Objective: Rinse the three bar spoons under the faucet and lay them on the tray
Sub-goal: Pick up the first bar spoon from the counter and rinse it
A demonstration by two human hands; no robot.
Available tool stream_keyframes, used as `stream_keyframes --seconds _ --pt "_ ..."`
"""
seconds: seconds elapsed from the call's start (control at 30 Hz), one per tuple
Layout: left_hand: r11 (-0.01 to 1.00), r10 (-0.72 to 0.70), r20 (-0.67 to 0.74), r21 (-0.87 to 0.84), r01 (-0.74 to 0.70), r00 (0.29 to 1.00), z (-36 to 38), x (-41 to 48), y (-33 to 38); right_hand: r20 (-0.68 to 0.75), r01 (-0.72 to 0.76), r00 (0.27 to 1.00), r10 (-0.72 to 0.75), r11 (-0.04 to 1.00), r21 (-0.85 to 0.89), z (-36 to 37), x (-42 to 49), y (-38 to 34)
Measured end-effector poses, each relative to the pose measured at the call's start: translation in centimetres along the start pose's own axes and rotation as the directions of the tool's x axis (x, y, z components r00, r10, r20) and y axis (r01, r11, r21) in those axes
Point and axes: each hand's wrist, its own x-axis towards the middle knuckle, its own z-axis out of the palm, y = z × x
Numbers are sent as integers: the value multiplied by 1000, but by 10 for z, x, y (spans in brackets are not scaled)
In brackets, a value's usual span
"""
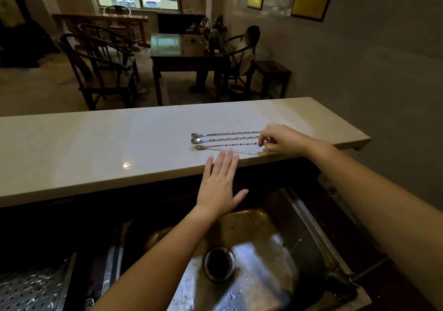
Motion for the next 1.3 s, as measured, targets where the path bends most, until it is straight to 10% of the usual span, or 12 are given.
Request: stream_keyframes --seconds 0.3,0.63,0.73,0.8,0.97,1.3 --pt "1000 -1 -51 -17 1 999 2 -1 1 -327 -233 882 339 918 321 21 -124 -4" --pt "903 -20 -160 -427 -50 987 9 -1 71 -53 -573 556 830 429 698 137 -269 -21" --pt "692 -12 73 -720 60 997 30 0 119 1 -636 475 880 343 691 157 -272 -18" --pt "368 -36 349 -867 337 936 44 4 147 -1 -665 442 897 329 670 163 -270 -16" --pt "-316 102 665 -684 658 740 71 13 198 16 -661 414 910 289 693 169 -267 -15" --pt "-471 5 747 -585 661 665 79 9 224 100 -626 445 890 229 745 180 -282 -14"
